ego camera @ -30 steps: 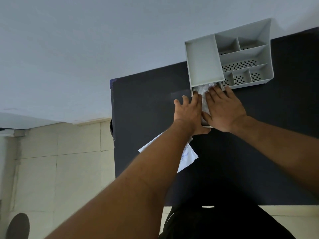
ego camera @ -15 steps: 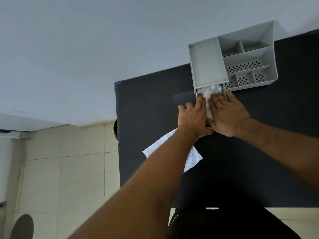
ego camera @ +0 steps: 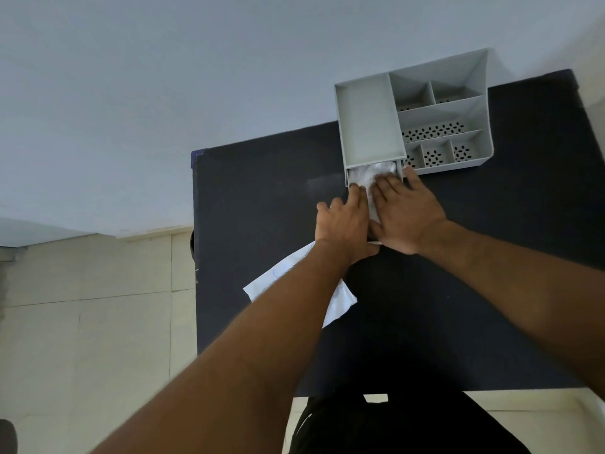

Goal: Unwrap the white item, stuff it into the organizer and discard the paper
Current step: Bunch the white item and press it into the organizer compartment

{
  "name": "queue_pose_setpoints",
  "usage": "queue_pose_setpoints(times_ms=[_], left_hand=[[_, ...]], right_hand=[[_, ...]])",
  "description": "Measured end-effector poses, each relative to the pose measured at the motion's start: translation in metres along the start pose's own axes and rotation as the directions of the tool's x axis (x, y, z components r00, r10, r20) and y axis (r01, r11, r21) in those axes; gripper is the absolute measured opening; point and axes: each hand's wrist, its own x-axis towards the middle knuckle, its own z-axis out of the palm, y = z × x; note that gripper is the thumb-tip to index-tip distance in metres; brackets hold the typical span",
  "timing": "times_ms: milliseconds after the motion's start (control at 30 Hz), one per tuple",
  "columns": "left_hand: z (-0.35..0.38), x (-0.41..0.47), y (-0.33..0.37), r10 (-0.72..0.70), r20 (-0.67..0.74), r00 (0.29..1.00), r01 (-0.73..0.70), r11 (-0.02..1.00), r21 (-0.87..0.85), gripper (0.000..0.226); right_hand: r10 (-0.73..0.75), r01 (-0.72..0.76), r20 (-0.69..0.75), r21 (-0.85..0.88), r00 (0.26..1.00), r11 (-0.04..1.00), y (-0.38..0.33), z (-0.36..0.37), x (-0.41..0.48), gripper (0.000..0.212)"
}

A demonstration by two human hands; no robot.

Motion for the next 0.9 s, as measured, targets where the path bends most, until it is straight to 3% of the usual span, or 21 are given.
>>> queue_pose_setpoints(times_ms=[200, 367, 567, 900], left_hand=[[-0.010, 0.012, 0.000, 0.034, 0.059, 0.998, -0.032, 0.999, -0.028, 0.120], [-0.012, 0.013, 0.000, -0.014, -0.012, 1.000, 0.012, 0.995, -0.102, 0.108], [-0.003, 0.003, 0.006, -0.051, -0.077, 0.996, 0.038, 0.986, -0.160, 0.103], [-0.020, 0.016, 0.002, -0.029, -0.013, 0.999, 0.027, 0.989, -0.143, 0.112]], right_hand=[[0.005, -0.005, -0.022, 0.009, 1.000, 1.000, 0.001, 0.002, -0.006, 0.092], [0.057, -0.051, -0.080, 0.079, 0.995, 0.996, 0.005, 0.007, -0.019, 0.080], [0.016, -0.014, -0.031, 0.058, 0.999, 0.998, 0.006, 0.003, -0.018, 0.075], [0.006, -0.006, -0.003, 0.077, 1.000, 0.997, 0.007, -0.007, -0.007, 0.075]])
